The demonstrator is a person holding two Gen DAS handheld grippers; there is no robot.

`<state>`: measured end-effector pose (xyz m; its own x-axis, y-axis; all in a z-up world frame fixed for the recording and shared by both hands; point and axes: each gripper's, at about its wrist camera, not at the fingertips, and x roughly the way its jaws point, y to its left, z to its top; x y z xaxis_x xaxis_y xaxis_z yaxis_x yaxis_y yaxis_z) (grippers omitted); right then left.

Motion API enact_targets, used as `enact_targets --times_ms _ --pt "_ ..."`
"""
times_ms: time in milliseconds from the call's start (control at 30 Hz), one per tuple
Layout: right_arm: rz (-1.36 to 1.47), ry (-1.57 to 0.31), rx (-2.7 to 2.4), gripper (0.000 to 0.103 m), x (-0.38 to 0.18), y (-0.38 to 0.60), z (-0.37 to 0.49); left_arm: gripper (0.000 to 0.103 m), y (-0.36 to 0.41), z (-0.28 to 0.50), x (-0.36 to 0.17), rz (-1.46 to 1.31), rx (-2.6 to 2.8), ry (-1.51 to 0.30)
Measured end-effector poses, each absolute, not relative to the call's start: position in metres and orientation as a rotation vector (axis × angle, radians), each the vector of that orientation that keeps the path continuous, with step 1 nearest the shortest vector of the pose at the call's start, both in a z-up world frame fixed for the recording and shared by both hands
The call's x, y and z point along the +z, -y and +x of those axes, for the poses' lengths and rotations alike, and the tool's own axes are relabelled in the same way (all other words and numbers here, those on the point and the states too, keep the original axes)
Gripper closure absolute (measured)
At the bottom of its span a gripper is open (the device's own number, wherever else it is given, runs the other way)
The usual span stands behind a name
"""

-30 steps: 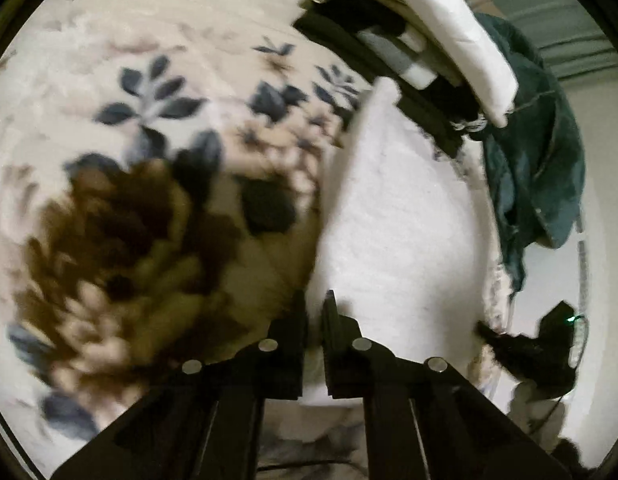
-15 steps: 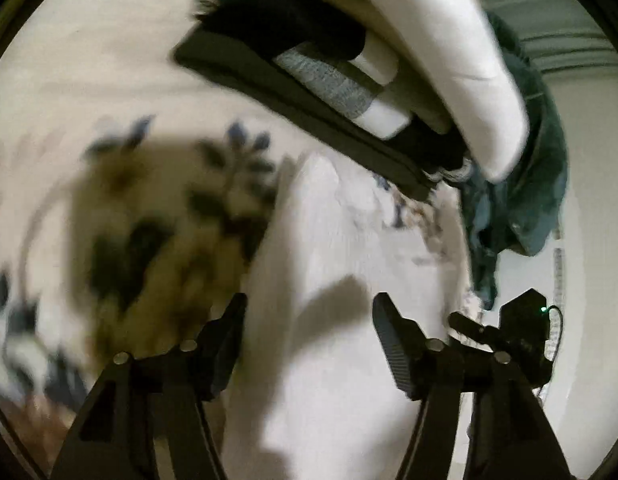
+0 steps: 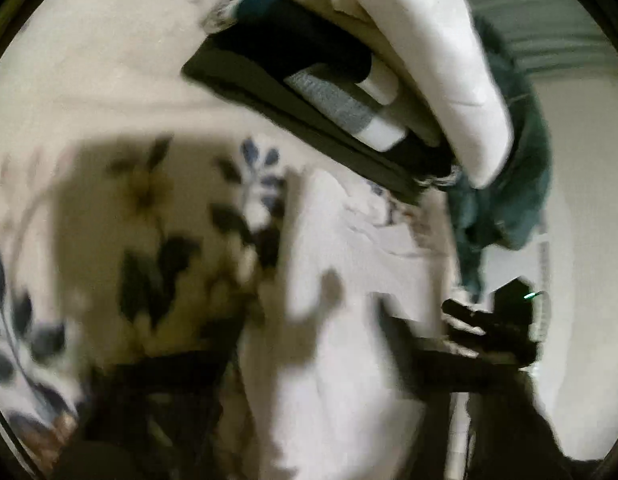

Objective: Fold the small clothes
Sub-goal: 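Lift the folded sweater with both tools and place it on the clothes stack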

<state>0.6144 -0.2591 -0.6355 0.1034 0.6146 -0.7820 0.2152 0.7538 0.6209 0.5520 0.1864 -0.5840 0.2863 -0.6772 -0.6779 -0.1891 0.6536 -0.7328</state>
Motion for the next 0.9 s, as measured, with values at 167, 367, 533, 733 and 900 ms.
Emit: enact_targets --times_ms 167,367,533,733,900 --pt "0.923 -1.622 0.480 0.026 -0.691 0.267 0.562 0.024 -0.176 0.514 -0.636 -1.087 -0.480 -1.355" --pt "1.005 -1.608 0.671 0.005 -0.715 0.230 0.553 0.024 -0.147 0.528 -0.648 -1.060 -0.542 -1.363" --pt "0.878 -1.619 0.681 0.039 -0.707 0.211 0.551 0.065 -0.129 0.531 -0.630 -0.987 -0.567 -1.312" --pt "0.851 -1.576 0.602 0.062 -0.673 0.217 0.536 0.073 -0.121 0.529 -0.592 -0.967 -0.558 -1.285" --pt "0.867 -1.528 0.601 0.062 -0.616 0.229 0.521 0.073 -0.113 0.531 -0.532 -0.950 -0.576 -1.262"
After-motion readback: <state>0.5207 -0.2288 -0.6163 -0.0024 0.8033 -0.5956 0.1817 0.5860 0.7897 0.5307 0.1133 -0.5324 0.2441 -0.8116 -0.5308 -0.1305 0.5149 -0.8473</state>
